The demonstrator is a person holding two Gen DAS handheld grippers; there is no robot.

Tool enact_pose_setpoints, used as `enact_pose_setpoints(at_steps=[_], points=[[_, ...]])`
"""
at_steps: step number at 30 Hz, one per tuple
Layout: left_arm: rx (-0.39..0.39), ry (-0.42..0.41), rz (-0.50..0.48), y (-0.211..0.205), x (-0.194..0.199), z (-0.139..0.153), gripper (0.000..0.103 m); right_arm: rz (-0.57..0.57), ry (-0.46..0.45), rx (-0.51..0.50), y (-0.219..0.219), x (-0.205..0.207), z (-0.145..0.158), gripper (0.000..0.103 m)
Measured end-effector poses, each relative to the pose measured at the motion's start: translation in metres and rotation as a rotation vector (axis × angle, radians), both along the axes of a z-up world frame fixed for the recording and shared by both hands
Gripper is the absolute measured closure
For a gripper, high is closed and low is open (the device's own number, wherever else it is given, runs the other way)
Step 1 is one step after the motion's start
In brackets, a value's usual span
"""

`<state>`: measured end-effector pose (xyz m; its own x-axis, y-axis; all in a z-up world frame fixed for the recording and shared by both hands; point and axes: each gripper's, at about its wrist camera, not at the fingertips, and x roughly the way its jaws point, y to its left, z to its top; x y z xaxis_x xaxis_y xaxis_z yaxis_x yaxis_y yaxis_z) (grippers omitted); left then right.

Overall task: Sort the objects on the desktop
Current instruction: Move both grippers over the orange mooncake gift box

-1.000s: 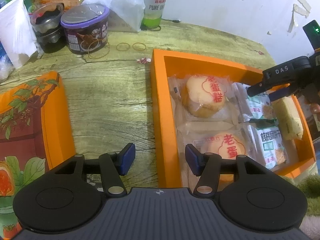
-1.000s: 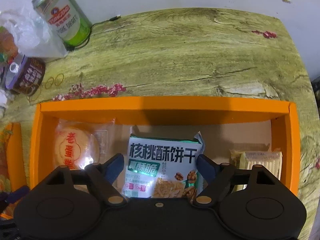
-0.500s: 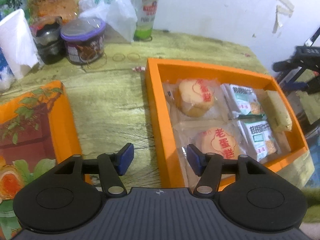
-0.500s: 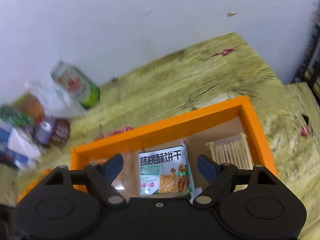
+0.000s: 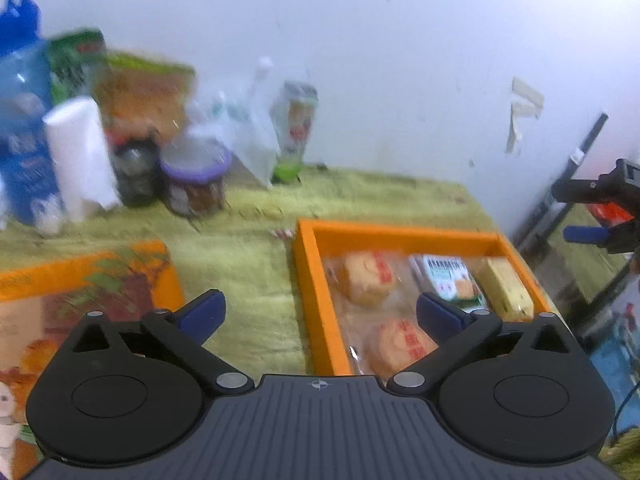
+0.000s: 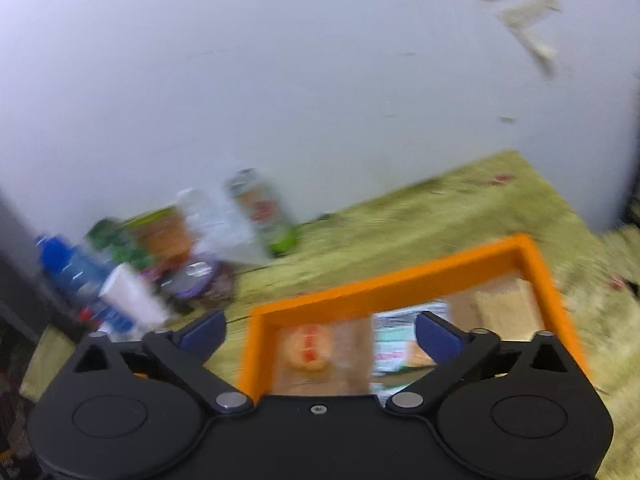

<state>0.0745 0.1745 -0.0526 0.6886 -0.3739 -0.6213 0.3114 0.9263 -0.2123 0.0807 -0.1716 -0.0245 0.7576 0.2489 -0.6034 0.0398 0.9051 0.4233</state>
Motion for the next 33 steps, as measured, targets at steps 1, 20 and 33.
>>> enact_pose_setpoints(at_steps=[1,20,33], points=[[0.023,-0.018,0.027,0.001,-0.006,0.005,0.000,0.044,-0.010,0.008,0.008,0.004,0.000,0.000],[0.168,0.091,0.607,0.109,-0.090,0.020,0.000,0.674,0.007,0.220,0.176,0.041,-0.030,0.000],[0.113,0.242,0.696,0.271,-0.041,-0.034,0.001,0.347,0.269,0.090,0.237,0.042,-0.072,0.000]])
